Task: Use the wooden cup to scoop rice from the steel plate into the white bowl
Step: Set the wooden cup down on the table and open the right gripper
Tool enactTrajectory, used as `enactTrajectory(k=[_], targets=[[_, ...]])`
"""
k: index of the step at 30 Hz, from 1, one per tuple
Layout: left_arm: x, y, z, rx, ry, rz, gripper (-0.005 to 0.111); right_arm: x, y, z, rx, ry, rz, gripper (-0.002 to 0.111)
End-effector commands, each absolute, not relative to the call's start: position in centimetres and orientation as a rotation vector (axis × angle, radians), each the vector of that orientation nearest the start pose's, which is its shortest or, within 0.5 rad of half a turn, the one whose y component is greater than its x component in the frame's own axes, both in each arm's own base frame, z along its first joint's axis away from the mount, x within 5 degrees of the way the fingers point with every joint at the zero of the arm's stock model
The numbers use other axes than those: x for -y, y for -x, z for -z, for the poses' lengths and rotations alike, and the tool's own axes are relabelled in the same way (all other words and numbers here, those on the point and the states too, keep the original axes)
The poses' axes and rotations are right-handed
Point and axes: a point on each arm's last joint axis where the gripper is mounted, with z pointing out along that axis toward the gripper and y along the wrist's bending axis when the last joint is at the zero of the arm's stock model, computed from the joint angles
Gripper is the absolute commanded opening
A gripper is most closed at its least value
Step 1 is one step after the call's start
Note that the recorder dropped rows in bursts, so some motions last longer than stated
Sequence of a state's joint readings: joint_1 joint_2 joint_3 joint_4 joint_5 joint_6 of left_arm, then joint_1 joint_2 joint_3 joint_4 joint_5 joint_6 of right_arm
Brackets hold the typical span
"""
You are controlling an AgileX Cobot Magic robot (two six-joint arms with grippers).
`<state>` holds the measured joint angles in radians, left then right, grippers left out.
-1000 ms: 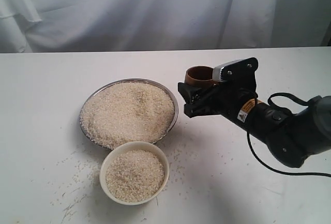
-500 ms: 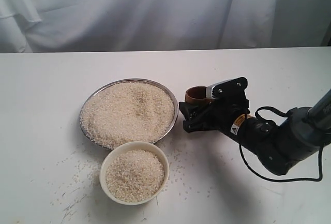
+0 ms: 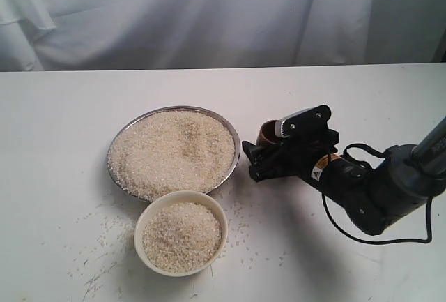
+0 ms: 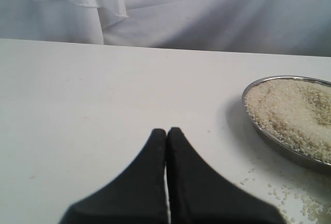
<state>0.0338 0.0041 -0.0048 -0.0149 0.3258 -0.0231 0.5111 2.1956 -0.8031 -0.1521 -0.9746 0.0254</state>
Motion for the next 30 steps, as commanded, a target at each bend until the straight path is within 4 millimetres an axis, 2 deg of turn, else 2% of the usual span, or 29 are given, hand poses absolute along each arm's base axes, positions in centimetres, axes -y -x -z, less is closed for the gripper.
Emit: enactTrajectory(k=[1,7,13,18,24,27,30], targets=[[-0.1,-5.4,-18.4,-1.801,0.064,0.007,0.0,-18.9,-31.9,-6.5,-1.831,0.614,-0.408,0.094],[-0.1,-5.4,-18.4,-1.801,0.064,0.007,0.0,-19.0,-32.0,-7.0,-1.783,0.597,-0.422,0.094],[-0.1,-5.4,-18.4,-1.801,0.064,0.007,0.0,-19.1,-32.2,-9.0,-1.72,0.591,-0.433,0.094],[-0.1,-5.4,-18.4,-1.801,0.064,0.007,0.0,-19.2,-32.3,-11.0,-1.663,0.586,-0.433,0.094],[-0.1,-5.4,-18.4,-1.801,0.064,0.007,0.0,-19.2,-32.0,-14.6,-1.586,0.62,-0.419,0.094],[-0.1,-5.4,-18.4,-1.801,0.064,0.007,0.0,-19.0,-31.6,-17.1,-1.604,0.648,-0.396,0.088],[-0.1,-5.4,-18.4,-1.801,0.064,0.007,0.0,-18.5,-30.6,-20.1,-1.648,0.676,-0.383,0.068]])
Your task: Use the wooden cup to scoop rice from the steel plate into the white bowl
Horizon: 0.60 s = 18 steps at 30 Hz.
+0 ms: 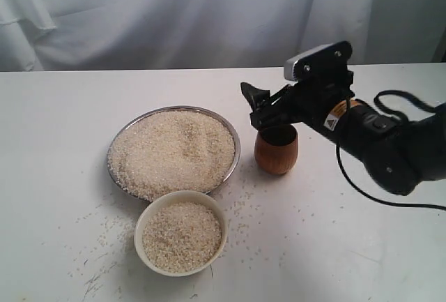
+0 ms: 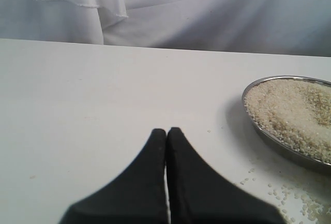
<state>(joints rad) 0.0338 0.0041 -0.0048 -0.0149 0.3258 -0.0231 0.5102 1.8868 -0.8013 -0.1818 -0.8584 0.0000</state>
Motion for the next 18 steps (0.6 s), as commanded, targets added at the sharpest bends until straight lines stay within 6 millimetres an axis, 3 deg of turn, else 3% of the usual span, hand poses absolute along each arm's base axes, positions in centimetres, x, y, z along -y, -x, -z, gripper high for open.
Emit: enactTrajectory(k=[1,5,9,11,18], targets=[[-0.1,-5.4,-18.4,-1.801,0.064,0.007,0.0,-18.3,-30.1,-21.1,-1.67,0.676,-0.39,0.059],[-0.1,-5.4,-18.4,-1.801,0.064,0.007,0.0,-17.2,-28.3,-24.8,-1.75,0.62,-0.398,0.027],[-0.1,-5.4,-18.4,-1.801,0.064,0.007,0.0,-15.3,-26.1,-27.8,-1.868,0.524,-0.382,0.005],[-0.1,-5.4,-18.4,-1.801,0.064,0.007,0.0,-14.2,-24.8,-29.3,-1.893,0.504,-0.355,0.0],[-0.1,-5.4,-18.4,-1.801,0.064,0.007,0.0,-11.4,-20.8,-33.2,-1.91,0.412,-0.341,0.0]])
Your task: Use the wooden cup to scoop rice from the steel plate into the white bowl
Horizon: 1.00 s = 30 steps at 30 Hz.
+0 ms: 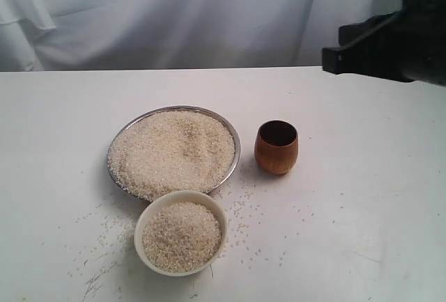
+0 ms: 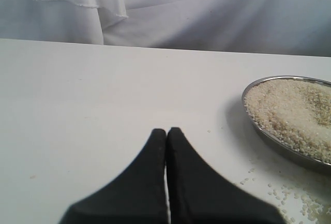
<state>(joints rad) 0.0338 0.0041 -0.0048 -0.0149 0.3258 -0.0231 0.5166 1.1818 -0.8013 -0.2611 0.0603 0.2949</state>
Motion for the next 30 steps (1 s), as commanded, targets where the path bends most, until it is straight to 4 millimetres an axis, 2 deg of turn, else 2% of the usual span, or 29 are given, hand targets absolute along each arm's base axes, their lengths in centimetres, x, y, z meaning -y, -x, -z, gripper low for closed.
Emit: enactTrajectory(k=[1,6,14,18,21,24,30], targets=[[-0.1,-5.4,-18.4,-1.801,0.064,0.007,0.0,-11.0,-20.3,-33.6,-1.907,0.398,-0.345,0.0],[-0.1,-5.4,-18.4,-1.801,0.064,0.007,0.0,-9.6,-18.1,-35.0,-1.922,0.309,-0.376,0.0],[-0.1,-5.4,-18.4,-1.801,0.064,0.007,0.0,-8.4,-16.8,-36.2,-1.854,0.342,-0.314,0.0],[-0.1,-5.4,-18.4,-1.801,0.064,0.007,0.0,-6.4,-15.6,-36.2,-1.821,0.249,-0.29,0.0],[-0.1,-5.4,-18.4,-1.801,0.064,0.007,0.0,-4.1,-14.3,-35.1,-1.815,0.118,-0.243,0.0],[-0.1,-5.4,-18.4,-1.801,0.064,0.007,0.0,-1.8,-12.3,-33.1,-1.799,-0.019,-0.184,0.0],[-0.1,-5.4,-18.4,-1.801,0.064,0.007,0.0,0.4,-7.8,-28.5,-1.731,-0.144,-0.071,0.0]])
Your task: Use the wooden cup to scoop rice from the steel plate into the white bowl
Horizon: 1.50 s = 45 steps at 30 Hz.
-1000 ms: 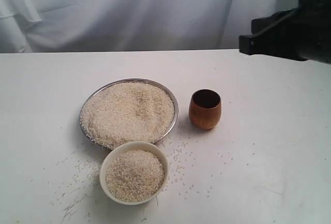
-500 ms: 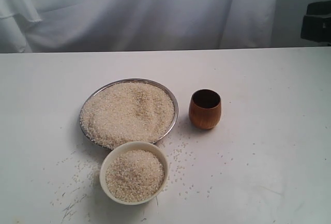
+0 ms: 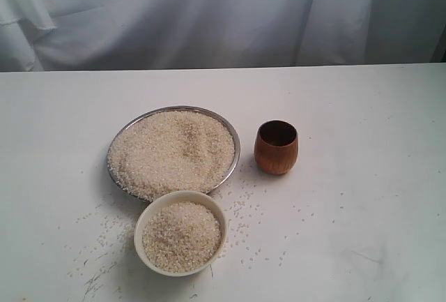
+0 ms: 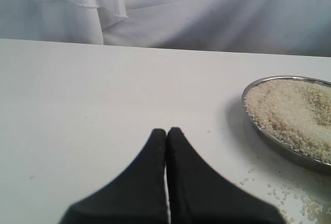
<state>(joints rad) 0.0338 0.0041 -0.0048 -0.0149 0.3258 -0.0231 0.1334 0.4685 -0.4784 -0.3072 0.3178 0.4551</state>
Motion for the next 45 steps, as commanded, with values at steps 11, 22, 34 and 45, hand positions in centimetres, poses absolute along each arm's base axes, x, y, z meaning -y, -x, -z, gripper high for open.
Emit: enactTrajectory(k=[11,22,34,45], targets=[[-0.1,-5.4,-18.4,-1.801,0.064,0.007,0.0,0.5,-5.6,-22.1,-1.722,-0.107,-0.033,0.0],[-0.1,-5.4,-18.4,-1.801,0.064,0.007,0.0,-0.4,-5.4,-18.5,-1.795,0.046,-0.061,0.0],[-0.1,-5.4,-18.4,-1.801,0.064,0.007,0.0,-0.4,-5.3,-18.2,-1.83,0.007,-0.082,0.0],[-0.1,-5.4,-18.4,-1.801,0.064,0.007,0.0,-0.4,-5.3,-18.2,-1.83,-0.009,-0.095,0.0]])
